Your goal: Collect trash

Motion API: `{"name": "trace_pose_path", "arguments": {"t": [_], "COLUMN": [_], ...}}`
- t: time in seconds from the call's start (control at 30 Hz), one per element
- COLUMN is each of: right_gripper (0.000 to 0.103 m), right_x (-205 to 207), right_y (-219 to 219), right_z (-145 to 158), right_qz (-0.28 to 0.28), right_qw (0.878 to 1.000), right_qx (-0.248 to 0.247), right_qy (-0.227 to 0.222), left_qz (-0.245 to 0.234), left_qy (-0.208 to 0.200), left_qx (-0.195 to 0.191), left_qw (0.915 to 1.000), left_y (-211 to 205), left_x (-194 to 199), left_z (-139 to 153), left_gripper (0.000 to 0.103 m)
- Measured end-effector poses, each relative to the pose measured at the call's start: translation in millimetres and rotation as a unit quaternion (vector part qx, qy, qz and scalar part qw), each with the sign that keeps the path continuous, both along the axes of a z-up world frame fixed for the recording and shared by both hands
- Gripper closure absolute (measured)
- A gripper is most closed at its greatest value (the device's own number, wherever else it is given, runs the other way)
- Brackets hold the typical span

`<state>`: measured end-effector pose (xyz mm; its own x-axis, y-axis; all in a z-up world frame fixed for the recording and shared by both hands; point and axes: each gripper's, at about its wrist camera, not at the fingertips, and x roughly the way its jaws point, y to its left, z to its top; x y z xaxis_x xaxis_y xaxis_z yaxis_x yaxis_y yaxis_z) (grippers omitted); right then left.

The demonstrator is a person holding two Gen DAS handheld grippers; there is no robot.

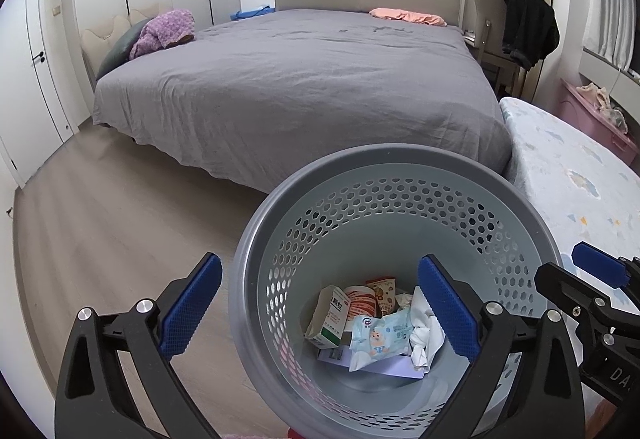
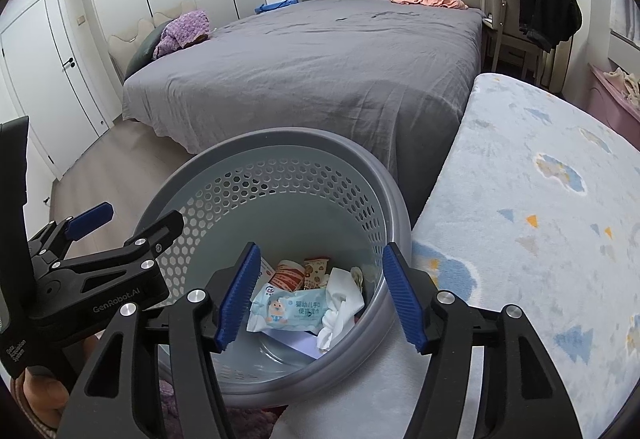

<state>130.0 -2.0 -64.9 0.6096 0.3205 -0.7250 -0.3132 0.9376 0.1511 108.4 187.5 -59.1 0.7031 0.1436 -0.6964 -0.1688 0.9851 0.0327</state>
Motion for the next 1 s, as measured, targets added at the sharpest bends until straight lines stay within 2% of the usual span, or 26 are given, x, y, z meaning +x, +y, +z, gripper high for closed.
{"name": "trace_pose_path", "arguments": {"t": [1.0], "right_gripper": [0.042], "right_x": [-0.4], "right_y": [-0.7], "right_z": [0.8], "right_qz": [0.001], "right_qw": [1.0], "right_qx": [0.0], "right_qy": [-0.002], "left_qz": [0.014], "left_qy": [0.002], "left_qx": [-0.003], "left_qw": [0.9999], "left_y": [4.9], "left_x": [-1.2], "left_z": [-3.3], "left_gripper": [0.006]}}
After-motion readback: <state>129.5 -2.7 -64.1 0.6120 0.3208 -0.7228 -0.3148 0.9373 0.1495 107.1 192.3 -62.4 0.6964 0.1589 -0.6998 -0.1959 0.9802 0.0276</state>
